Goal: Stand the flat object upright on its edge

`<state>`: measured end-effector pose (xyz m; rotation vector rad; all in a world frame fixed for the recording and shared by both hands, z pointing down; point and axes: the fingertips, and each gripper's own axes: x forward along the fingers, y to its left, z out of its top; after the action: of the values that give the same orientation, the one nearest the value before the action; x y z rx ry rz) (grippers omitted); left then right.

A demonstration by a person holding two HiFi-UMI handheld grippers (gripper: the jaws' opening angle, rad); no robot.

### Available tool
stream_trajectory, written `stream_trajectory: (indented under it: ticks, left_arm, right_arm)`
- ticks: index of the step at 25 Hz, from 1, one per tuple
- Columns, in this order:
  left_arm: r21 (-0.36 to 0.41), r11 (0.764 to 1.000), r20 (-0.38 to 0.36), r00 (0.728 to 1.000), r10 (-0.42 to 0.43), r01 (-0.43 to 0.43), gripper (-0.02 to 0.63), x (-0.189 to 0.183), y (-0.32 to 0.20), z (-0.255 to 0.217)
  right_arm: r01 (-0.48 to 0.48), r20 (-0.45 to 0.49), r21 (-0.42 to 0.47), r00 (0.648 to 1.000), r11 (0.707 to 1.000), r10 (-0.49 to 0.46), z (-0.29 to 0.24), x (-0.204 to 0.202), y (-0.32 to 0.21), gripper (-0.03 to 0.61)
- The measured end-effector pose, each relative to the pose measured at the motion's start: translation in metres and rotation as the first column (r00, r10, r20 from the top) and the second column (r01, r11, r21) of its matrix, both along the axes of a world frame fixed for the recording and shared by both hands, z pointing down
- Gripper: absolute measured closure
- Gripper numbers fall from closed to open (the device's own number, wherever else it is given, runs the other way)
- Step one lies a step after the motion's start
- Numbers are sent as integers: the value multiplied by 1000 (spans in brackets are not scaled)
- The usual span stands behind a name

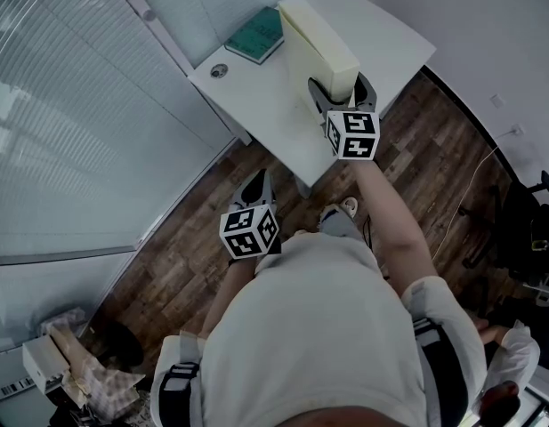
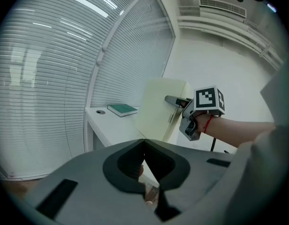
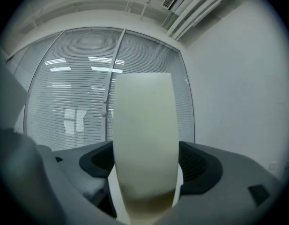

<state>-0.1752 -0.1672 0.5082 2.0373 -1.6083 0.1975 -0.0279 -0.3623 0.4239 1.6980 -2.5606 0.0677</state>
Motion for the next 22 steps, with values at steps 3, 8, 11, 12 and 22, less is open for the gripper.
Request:
stream_trajectory:
  ticks: [3, 8, 11, 12, 22]
  left_arm:
    - [3, 1000, -2, 1000, 14, -14, 594, 4, 3, -3]
    - [6, 999, -2, 999, 40, -40, 594, 7, 7, -5]
    - [14, 998, 2, 998, 59, -59, 594, 13, 12, -6]
    - [18, 998, 5, 998, 64, -64, 594, 16, 13, -7]
    - [47, 998, 7, 999, 51, -52, 594, 42, 24, -14]
  right_arm:
    - [3, 12, -17, 1000, 1000, -3, 6, 3, 15, 181]
    - [9, 33, -54, 999, 998, -7, 17, 5, 42, 183]
    - [24, 60, -63, 998, 998, -20, 18, 9, 63, 183]
    - [32, 77, -60, 997, 998, -27, 16, 11, 72, 183]
    - [67, 130, -17, 989, 998, -64, -7, 35, 139, 510]
